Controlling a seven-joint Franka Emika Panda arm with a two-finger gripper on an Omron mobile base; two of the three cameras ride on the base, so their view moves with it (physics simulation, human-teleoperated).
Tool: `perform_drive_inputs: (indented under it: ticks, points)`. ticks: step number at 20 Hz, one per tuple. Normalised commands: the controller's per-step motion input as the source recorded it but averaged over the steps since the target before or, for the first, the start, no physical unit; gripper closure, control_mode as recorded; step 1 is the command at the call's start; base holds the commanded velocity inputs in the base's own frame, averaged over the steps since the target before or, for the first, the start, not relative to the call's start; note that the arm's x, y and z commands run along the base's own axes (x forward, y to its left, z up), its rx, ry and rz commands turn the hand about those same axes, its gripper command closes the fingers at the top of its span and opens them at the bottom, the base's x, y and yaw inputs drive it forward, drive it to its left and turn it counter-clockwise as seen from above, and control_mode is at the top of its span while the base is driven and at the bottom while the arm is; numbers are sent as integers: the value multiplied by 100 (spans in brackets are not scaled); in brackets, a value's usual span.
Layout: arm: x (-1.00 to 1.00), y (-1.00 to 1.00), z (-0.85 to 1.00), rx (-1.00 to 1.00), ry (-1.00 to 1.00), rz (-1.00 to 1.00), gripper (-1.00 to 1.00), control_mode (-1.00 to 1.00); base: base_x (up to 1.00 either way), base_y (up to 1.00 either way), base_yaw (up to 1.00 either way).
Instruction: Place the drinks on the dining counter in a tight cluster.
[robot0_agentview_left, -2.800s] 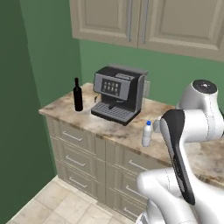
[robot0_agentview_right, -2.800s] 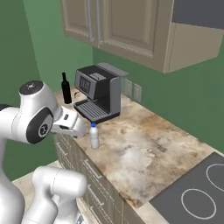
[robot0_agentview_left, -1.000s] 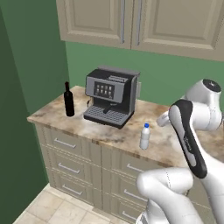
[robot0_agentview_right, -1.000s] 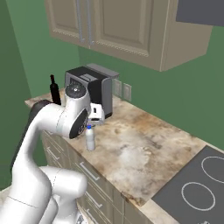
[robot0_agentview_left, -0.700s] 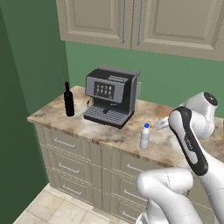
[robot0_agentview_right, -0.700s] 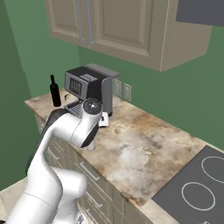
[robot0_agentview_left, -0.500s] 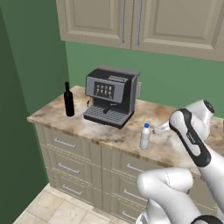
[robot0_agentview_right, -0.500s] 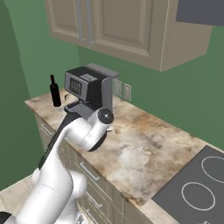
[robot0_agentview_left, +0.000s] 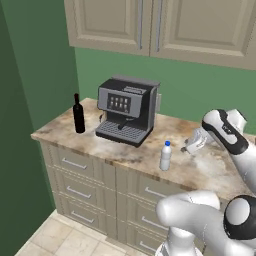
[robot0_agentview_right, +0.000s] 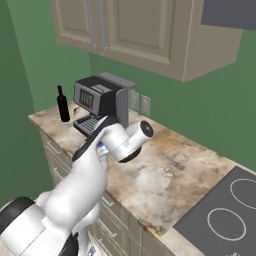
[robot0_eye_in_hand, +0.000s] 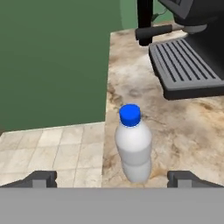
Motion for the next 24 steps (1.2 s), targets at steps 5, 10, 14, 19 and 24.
perform_drive_inputs:
  ticks: [5, 10, 14, 19, 24]
  points:
    - [33, 0, -32, 6, 0, 0, -100, -100, 0, 0, 0]
    - [34, -5, -36, 12, -9, 0, -100, -100, 0, 0, 0]
    - [8, -3, -15, 14, -5, 9, -100, -100, 0, 0, 0]
    - [-8, 0, 0, 10, 0, 22, -100, -100, 0, 0, 0]
    - [-6, 0, 0, 4, 0, 15, -100, -100, 0, 0, 0]
